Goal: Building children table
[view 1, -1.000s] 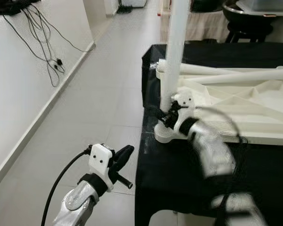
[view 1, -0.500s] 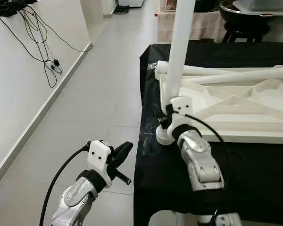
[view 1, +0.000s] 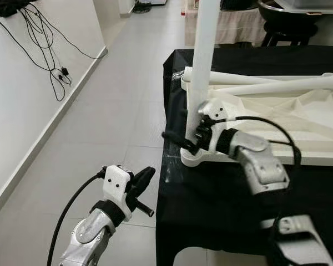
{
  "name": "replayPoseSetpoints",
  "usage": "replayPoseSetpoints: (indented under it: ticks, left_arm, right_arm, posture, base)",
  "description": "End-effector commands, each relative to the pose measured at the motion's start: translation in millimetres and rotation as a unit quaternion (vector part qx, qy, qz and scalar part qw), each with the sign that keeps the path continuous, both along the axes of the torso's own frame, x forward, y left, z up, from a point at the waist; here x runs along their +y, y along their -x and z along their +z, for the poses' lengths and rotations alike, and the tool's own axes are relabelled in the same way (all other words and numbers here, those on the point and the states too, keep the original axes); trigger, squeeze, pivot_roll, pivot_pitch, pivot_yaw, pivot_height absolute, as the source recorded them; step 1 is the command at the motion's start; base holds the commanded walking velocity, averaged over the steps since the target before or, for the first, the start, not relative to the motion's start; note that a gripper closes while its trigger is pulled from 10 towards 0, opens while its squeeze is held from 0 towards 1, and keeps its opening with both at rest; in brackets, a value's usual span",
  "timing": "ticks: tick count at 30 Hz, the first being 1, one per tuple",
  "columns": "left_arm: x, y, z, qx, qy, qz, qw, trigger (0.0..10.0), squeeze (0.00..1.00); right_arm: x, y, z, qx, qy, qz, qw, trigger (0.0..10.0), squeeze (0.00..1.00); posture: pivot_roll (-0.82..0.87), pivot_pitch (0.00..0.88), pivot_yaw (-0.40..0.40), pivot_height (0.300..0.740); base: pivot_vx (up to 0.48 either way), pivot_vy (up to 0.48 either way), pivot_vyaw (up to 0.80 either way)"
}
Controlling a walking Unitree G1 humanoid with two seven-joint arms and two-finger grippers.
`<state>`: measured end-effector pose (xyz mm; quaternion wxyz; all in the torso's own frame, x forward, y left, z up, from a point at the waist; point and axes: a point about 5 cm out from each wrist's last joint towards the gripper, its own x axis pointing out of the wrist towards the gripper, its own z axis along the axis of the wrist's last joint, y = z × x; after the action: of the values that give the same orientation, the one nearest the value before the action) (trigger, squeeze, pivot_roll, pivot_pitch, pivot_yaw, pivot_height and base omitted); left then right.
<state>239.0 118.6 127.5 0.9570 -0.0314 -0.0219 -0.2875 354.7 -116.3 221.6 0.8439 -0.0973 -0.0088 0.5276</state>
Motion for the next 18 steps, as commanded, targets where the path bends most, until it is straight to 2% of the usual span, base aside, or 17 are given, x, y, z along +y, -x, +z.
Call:
replayPoseSetpoints:
  ticks: [1, 3, 4, 5, 7, 8, 11, 14, 18]
  left_arm:
    - [1.3, 4.6, -1.7, 0.004, -0.009, 0.002, 1.000, 10.0, 0.00]
    - [1.3, 4.6, -1.7, 0.004, -0.009, 0.002, 1.000, 10.0, 0.00]
    - [2.2, 5.3, -1.8, 0.005, -0.009, 0.003, 1.000, 10.0, 0.00]
    - [2.8, 5.5, -1.4, 0.004, -0.011, 0.004, 1.000, 10.0, 0.00]
    - [2.8, 5.5, -1.4, 0.004, -0.011, 0.004, 1.000, 10.0, 0.00]
    - [2.9, 5.4, -1.0, 0.003, -0.012, 0.004, 1.000, 10.0, 0.00]
    - [3.1, 5.0, -0.5, 0.003, -0.016, -0.002, 1.000, 10.0, 0.00]
    - [5.1, 4.8, -0.5, 0.006, -0.018, -0.006, 1.000, 10.0, 0.00]
    - [6.0, 4.6, -0.3, 0.005, -0.020, -0.006, 1.000, 10.0, 0.00]
  right_arm:
    - [19.3, 4.8, -16.5, 0.047, 0.019, 0.080, 0.995, 10.0, 0.00]
    - [19.3, 4.8, -16.5, 0.047, 0.019, 0.080, 0.995, 10.0, 0.00]
    - [20.4, 4.2, -22.9, 0.065, 0.029, 0.102, 0.992, 10.0, 0.00]
    - [21.5, 3.2, -29.5, 0.082, 0.036, 0.113, 0.990, 1.1, 0.00]
    - [21.5, 3.2, -29.5, 0.082, 0.036, 0.113, 0.990, 1.1, 0.00]
    - [21.8, 2.5, -33.9, 0.093, 0.040, 0.122, 0.987, 0.0, 0.00]
    - [22.1, -1.3, -37.7, 0.101, 0.030, 0.105, 0.989, 0.0, 0.00]
    - [11.0, -4.7, -37.2, 0.094, 0.012, 0.075, 0.993, 0.0, 0.00]
    - [-0.1, -2.9, -38.8, 0.086, 0.026, 0.065, 0.994, 0.0, 0.00]
  posture:
    - [0.03, 0.153, 0.029, 0.740]
    - [0.03, 0.153, 0.029, 0.740]
    - [0.03, 0.153, 0.029, 0.740]
    - [0.04, 0.158, 0.033, 0.740]
    - [0.04, 0.158, 0.033, 0.740]
    - [0.04, 0.158, 0.033, 0.740]
    - [0.04, 0.160, 0.046, 0.740]
    - [0.03, 0.158, 0.059, 0.740]
    - [0.03, 0.159, 0.062, 0.740]
  base:
    - [0.000, 0.000, 0.00]
    - [0.000, 0.000, 0.00]
    - [0.000, 0.000, 0.00]
    - [0.000, 0.000, 0.00]
    - [0.000, 0.000, 0.00]
    - [0.000, 0.000, 0.00]
    - [0.000, 0.000, 0.00]
    - [0.000, 0.000, 0.00]
    - [0.000, 0.000, 0.00]
